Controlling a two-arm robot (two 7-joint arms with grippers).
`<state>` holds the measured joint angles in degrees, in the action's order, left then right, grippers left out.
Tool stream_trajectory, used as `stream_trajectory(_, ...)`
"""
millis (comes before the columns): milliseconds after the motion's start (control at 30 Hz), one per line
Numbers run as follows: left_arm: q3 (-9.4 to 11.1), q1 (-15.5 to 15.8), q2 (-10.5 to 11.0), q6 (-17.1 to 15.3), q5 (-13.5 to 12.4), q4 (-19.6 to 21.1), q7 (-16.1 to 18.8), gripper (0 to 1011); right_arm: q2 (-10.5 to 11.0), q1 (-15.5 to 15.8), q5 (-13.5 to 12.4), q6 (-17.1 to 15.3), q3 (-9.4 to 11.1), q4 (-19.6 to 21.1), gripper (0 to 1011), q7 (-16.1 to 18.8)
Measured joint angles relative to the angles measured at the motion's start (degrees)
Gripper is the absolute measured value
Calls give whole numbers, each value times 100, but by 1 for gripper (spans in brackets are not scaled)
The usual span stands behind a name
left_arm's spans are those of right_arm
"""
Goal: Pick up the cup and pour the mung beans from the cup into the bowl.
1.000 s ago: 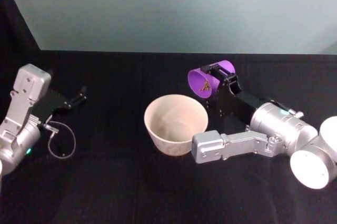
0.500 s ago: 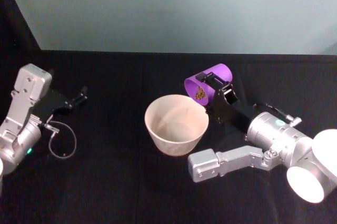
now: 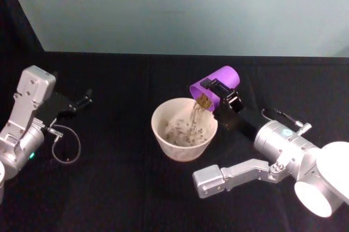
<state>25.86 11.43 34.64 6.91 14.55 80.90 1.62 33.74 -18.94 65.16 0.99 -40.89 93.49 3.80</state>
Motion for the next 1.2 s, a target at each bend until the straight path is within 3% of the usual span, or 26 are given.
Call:
stream_trajectory(500,0,0,0,0,-1,0,0,1000,84,-73,719,-287,-254,-14,729,-215)
stream_trajectory(1000,0,0,0,0,0,0,0,1000,316,-300,1836,-634,-742,46,729,-394)
stream_trajectory(1200,0,0,0,0,0,0,0,1000,362,-364,2003,-726,-823,37,729,-438)
